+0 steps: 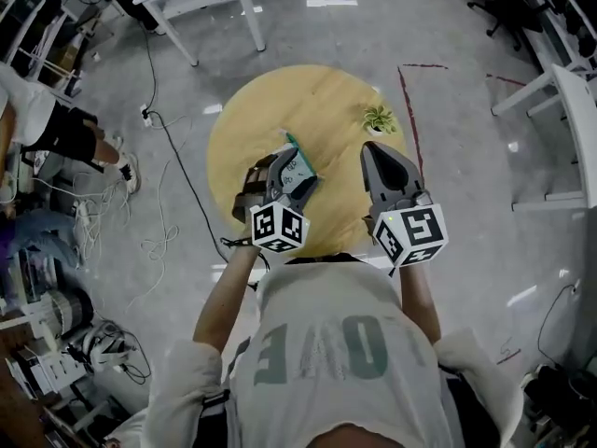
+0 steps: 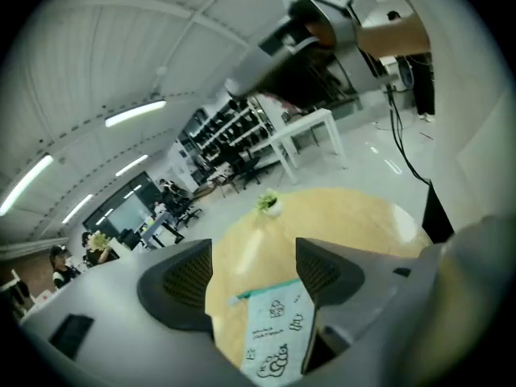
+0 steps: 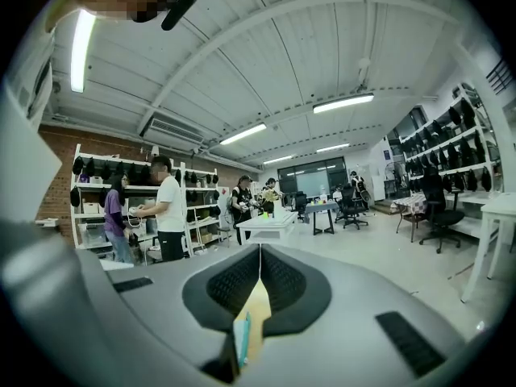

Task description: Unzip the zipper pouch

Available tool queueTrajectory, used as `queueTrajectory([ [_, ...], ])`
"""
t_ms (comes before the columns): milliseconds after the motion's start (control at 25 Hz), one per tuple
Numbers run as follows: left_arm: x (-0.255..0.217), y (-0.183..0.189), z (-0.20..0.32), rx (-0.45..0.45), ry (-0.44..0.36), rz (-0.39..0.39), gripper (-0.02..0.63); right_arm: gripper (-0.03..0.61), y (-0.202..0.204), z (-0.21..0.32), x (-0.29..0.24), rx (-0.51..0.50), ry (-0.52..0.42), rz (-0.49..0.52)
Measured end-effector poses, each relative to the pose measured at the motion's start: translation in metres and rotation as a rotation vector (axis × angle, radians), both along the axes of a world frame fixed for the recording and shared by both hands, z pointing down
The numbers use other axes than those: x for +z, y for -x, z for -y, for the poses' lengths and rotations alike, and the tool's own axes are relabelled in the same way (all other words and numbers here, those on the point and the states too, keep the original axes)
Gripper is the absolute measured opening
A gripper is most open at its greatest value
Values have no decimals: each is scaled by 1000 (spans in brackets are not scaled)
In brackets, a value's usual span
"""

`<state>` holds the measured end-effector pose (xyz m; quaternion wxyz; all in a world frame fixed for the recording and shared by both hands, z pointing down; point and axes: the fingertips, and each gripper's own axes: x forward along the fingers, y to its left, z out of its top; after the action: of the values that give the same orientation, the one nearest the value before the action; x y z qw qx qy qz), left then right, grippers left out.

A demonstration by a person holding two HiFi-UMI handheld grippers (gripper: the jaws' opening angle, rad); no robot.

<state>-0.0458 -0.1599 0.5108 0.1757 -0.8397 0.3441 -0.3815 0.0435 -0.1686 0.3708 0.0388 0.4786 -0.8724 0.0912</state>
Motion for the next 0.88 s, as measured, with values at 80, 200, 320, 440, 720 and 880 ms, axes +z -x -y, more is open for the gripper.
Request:
queueTrajectory([
  [80,34,-6,-7,43,54,85,301,30,-5,-2,4,11,12,-1],
  [200,71,-11,-11,78,111,174,299,30,-13,-3,10,29,26,-4],
  [320,94,-14,-11,89,161,231,299,30,-20,-3,14,47,37,-5],
  [440,116,-19,-15,109,231,287,298,30,-26,-5,19,66,51,-3],
  [720,147,-23,-20,97,330,387,207,30,-41,-14,27,105,72,-2],
  [880,153,-23,-20,109,350,431,176,31,-47,-18,30,124,81,-1],
])
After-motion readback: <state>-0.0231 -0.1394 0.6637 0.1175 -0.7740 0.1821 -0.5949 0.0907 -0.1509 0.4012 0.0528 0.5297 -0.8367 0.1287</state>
